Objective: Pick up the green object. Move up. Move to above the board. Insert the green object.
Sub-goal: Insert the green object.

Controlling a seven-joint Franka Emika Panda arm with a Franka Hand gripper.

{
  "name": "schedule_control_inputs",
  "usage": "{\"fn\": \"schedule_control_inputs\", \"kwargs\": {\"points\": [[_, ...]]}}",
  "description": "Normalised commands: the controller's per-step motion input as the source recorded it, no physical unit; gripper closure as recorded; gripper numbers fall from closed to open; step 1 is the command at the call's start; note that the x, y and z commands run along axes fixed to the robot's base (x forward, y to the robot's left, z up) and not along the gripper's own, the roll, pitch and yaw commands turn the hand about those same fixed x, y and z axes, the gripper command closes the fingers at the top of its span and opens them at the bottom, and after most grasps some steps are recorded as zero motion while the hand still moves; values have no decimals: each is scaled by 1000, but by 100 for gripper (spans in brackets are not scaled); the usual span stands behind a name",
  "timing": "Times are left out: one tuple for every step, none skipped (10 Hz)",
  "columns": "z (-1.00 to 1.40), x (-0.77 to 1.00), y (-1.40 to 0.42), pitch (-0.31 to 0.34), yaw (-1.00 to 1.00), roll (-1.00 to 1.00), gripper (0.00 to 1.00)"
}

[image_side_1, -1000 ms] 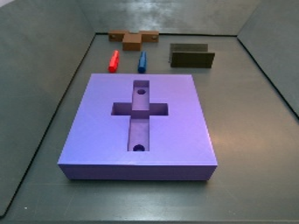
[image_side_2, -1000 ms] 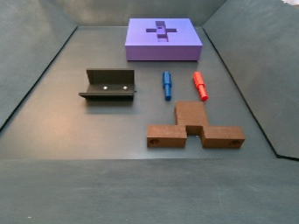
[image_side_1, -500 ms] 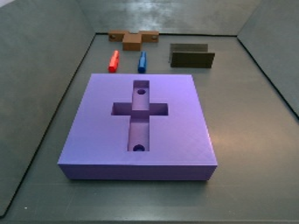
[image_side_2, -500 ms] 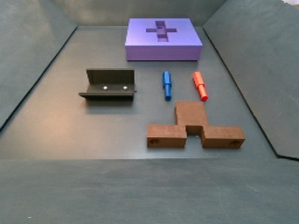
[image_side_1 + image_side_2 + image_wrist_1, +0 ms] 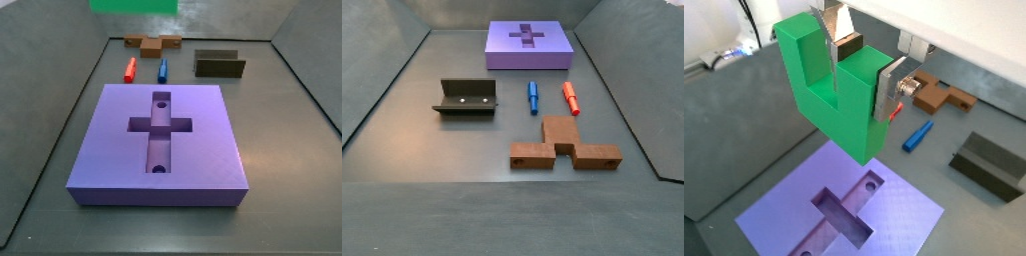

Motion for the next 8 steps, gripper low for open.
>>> {"fn": "schedule_control_inputs", "kwargs": {"points": [[-649,106,-9,-57,-31,67,100],[-663,14,-6,-69,-11,116,100],[-649,17,0,-67,-3,134,100],[-517,120,-94,-50,0,89,100],[-391,326,-431,-27,223,13,100],[-500,517,-451,-179,51,0,100],[-594,580,-480,-206,137,7,100],[-383,589,-434,-100,226,174,100]]}}
